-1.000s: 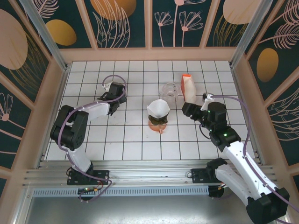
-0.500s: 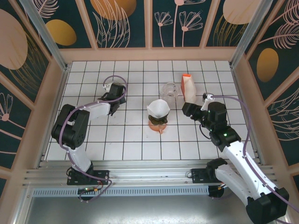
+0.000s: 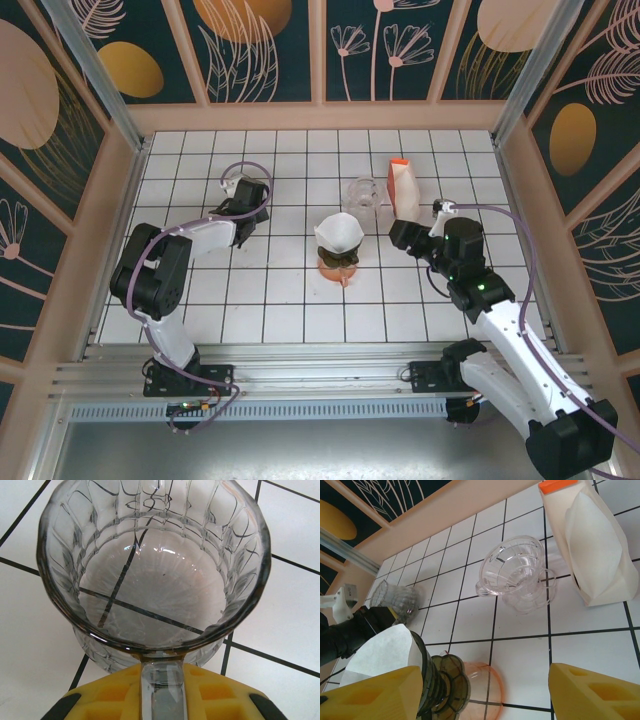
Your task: Place the coffee filter in the dripper
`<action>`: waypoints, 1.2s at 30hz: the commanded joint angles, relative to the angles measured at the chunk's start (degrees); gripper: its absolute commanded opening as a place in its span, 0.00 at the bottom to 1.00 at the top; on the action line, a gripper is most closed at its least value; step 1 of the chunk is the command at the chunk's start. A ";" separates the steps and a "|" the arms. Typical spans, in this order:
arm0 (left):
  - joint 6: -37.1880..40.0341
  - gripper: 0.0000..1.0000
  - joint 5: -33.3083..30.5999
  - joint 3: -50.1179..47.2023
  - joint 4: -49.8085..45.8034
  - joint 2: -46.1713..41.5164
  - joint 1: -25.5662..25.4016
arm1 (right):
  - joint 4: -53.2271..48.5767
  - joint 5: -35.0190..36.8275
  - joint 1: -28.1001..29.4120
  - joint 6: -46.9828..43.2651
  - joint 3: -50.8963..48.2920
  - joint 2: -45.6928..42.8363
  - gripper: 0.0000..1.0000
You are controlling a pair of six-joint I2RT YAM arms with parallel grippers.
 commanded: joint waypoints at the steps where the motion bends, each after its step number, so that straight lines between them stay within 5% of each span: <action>1: 0.30 0.08 -0.41 -1.35 -0.04 -0.79 -0.15 | 1.67 -0.53 -0.60 -0.11 -0.22 0.13 0.68; 6: -0.09 0.00 -0.32 -4.01 -0.84 -3.95 -0.93 | 2.09 -0.79 -0.66 -0.20 -0.30 0.27 0.68; 36: -7.86 0.00 -5.42 -17.17 -17.67 -24.93 -19.53 | 2.45 -0.53 -1.35 -0.02 -2.16 -2.02 0.68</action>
